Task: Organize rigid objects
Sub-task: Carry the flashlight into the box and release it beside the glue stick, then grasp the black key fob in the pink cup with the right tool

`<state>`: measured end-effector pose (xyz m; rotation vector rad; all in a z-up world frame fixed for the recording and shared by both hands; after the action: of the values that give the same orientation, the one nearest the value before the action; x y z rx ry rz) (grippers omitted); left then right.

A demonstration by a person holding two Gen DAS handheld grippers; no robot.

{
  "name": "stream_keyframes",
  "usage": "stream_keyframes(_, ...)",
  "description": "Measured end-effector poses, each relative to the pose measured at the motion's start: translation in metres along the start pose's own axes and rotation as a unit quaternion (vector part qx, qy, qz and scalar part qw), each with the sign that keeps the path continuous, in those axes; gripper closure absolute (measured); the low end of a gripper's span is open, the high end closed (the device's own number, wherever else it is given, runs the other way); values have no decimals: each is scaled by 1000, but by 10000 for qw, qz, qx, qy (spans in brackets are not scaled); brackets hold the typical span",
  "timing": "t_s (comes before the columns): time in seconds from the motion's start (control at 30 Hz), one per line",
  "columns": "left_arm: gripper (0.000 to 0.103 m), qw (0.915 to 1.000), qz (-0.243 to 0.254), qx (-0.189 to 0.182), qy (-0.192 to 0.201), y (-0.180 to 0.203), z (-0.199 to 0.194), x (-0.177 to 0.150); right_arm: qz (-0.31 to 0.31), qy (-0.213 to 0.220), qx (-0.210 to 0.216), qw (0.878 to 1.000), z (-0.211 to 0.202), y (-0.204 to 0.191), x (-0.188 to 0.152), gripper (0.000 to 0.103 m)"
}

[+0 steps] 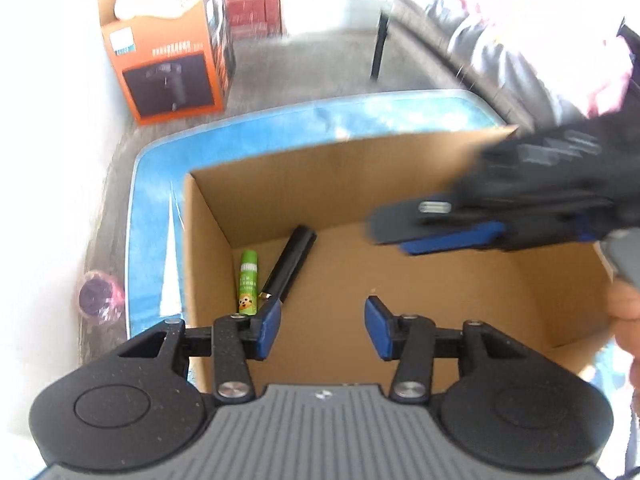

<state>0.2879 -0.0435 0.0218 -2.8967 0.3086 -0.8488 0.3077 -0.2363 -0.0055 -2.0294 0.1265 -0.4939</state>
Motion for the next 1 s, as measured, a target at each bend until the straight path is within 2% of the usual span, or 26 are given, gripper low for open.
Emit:
stream_keyframes(0.2,48,9950,-132,-353,920,-4,-74,-25,-795,775,358,9932,-120,-34,-64,69)
stream_keyframes(0.27,47,9918,-56,-558,1146,5,-96,-40,-1025,1010,270,9892,-149,-33,-93,63)
stream_keyframes(0.4,44,9859,214,-1011,1315,33,-120,-80,-1078,1302,-108,9855,-177,-5,-146,61)
stream_keyframes(0.47,44,9833,496,-1140,1328,59,-117,-98,-942,1395,-254,9854,-179,16,-165,61)
stream_keyframes(0.53,44,9806,797,-1180,1347,88,-112,-118,-768,1449,-473,9853,-162,43,-182,60)
stream_keyframes(0.67,45,9812,1233,-1106,990,135,-79,-152,-547,1338,-712,9869,-126,81,-196,60)
stream_keyframes(0.77,45,9831,1321,-925,869,148,-49,-157,-562,1256,-752,9876,-103,92,-195,60)
stream_keyframes(0.9,60,9855,1298,-721,825,155,-27,-152,-647,1123,-739,9888,-92,96,-188,61)
stream_keyframes(1.0,65,9863,1289,-726,728,159,-15,-149,-687,989,-763,9898,-82,102,-183,64)
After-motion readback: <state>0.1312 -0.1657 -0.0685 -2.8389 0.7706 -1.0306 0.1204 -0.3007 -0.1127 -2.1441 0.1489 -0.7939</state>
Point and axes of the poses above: each gripper's, at about its wrist camera, not at the fingertips, and z roughly the way its jaws point, y to its right, x to its top, the point moved 4 cm from there along z, roughly the way its jaws point, and after that the axes turned 12 degrees about x, right-handed, at the moved point
